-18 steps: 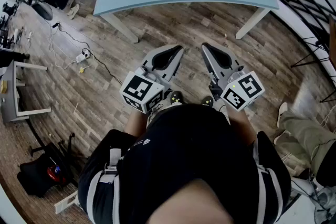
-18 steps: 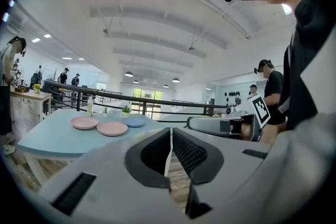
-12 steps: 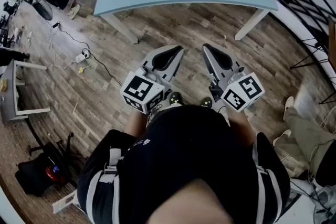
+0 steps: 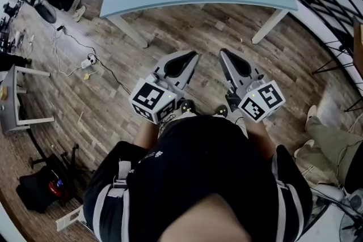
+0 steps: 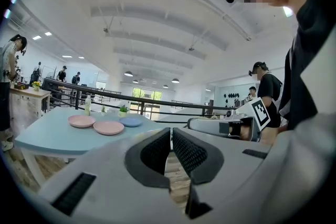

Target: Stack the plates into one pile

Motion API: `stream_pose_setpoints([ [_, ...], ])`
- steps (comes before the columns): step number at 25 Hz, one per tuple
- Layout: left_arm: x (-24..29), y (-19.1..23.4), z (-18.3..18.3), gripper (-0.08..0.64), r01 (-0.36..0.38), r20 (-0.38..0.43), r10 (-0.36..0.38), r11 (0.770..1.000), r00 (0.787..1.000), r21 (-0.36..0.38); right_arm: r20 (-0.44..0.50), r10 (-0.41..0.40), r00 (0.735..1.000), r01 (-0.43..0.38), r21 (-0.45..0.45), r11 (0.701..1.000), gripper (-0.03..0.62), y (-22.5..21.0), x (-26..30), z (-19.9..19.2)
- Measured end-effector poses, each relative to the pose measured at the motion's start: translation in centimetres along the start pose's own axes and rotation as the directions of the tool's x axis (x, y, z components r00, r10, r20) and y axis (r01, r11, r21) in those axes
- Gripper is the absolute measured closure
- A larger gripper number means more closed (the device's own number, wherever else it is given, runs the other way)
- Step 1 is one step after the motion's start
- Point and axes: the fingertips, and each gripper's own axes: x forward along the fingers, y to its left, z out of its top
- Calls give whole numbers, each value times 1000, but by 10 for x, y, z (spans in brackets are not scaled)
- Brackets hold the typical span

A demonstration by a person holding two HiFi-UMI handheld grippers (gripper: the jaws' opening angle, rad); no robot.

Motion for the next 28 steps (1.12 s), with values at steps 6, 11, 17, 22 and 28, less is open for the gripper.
stream_pose_setpoints([
  [6, 8, -4, -1, 537, -7, -11, 7, 1000, 1000, -5, 5, -12, 1000, 12, 15, 1000, 591, -7, -9, 1],
  [11, 20, -8, -1, 537, -1, -8, 0, 999, 1000, -38, 3, -12, 1000, 12, 18, 1000, 583, -16, -15, 2],
  [17, 40, -19, 0, 535, 6, -13, -7, 999, 1000, -49, 11, -23, 1000, 22, 17, 1000, 547, -33, -30, 11],
  [22, 60, -29, -4, 534, 9, -23, -10, 999, 1000, -48, 6, -28, 1000, 28, 23, 999, 539, -51, -45, 14],
  [28, 80, -48, -14, 491, -3, -47, 0, 998, 999, -56, 1, -29, 1000, 29, 44, 999, 527, -74, -64, 13],
])
